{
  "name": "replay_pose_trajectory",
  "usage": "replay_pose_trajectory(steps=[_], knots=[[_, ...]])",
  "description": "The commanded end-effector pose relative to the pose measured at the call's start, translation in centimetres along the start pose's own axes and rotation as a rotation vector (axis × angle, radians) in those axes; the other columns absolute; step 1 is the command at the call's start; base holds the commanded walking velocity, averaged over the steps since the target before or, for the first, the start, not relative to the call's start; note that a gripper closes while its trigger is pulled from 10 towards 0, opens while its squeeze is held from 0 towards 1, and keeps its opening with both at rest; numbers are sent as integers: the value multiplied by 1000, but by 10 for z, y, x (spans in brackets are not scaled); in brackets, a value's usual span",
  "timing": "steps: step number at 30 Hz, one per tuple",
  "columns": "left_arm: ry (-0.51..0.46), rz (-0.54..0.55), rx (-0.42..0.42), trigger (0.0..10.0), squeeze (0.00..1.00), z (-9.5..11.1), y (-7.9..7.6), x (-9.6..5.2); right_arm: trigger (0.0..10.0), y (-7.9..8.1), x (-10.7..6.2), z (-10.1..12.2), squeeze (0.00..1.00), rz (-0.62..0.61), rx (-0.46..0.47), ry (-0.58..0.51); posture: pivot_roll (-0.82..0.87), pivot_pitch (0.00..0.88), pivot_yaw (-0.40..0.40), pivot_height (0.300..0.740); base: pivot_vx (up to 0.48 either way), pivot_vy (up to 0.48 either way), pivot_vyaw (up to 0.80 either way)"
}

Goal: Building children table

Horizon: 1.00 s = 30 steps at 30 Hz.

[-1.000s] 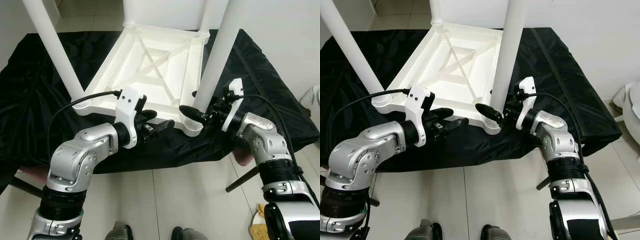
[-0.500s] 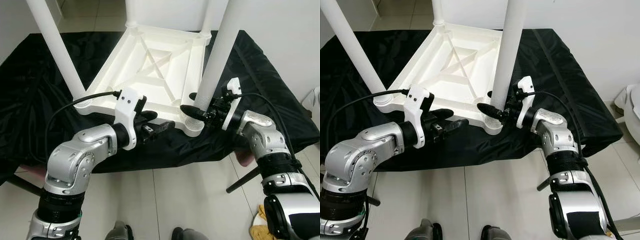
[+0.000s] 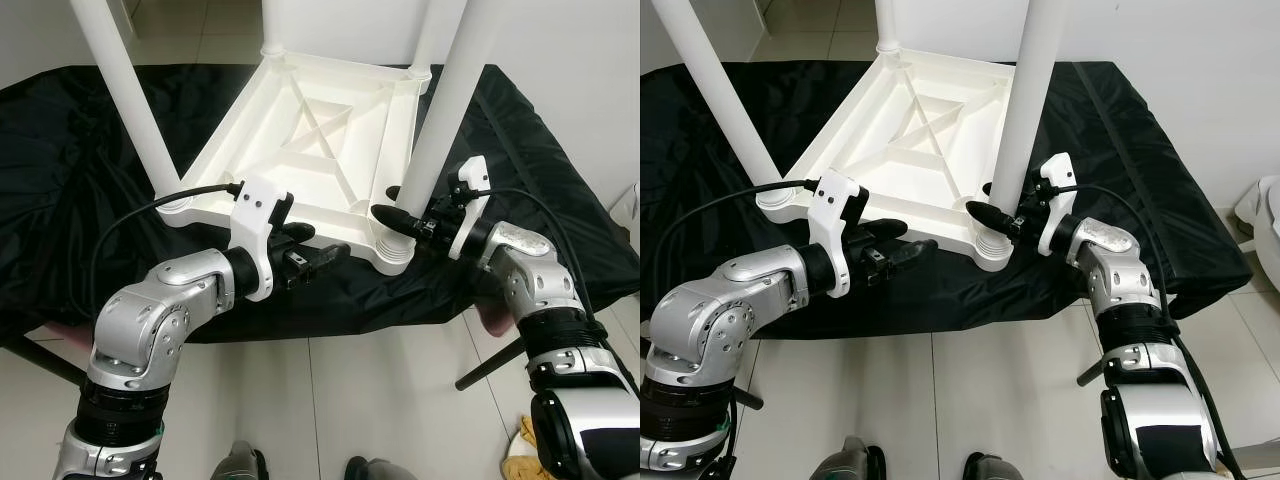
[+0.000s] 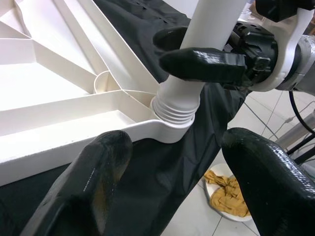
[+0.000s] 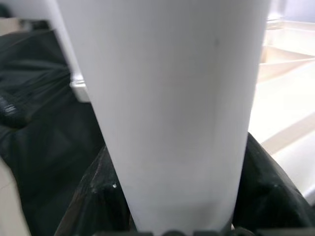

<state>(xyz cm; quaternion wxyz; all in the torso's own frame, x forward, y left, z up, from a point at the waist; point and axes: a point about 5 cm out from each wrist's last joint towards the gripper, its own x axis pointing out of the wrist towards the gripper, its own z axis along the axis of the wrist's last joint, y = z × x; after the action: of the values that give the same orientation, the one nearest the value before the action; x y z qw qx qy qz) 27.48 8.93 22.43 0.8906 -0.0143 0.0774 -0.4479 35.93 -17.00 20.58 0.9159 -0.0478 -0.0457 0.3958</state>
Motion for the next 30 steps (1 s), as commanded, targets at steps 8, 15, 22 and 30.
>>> replay_pose_trajectory(steps=[8,15,22,30], knots=[[7,41,-8,10000,0,-3,0,-2,0,7,-4,-13,0,-214,48,10,-26,134,20,740,0,0,0],[9,31,-11,10000,0,-2,0,-1,0,27,5,-19,0,-452,76,-4,-43,126,44,740,0,0,0],[9,15,-8,10000,0,-1,0,1,0,39,14,-27,0,-708,139,13,-47,123,51,740,0,0,0],[11,11,-10,10000,0,-1,0,2,0,53,27,-31,0,-751,177,28,-54,116,43,740,0,0,0]])
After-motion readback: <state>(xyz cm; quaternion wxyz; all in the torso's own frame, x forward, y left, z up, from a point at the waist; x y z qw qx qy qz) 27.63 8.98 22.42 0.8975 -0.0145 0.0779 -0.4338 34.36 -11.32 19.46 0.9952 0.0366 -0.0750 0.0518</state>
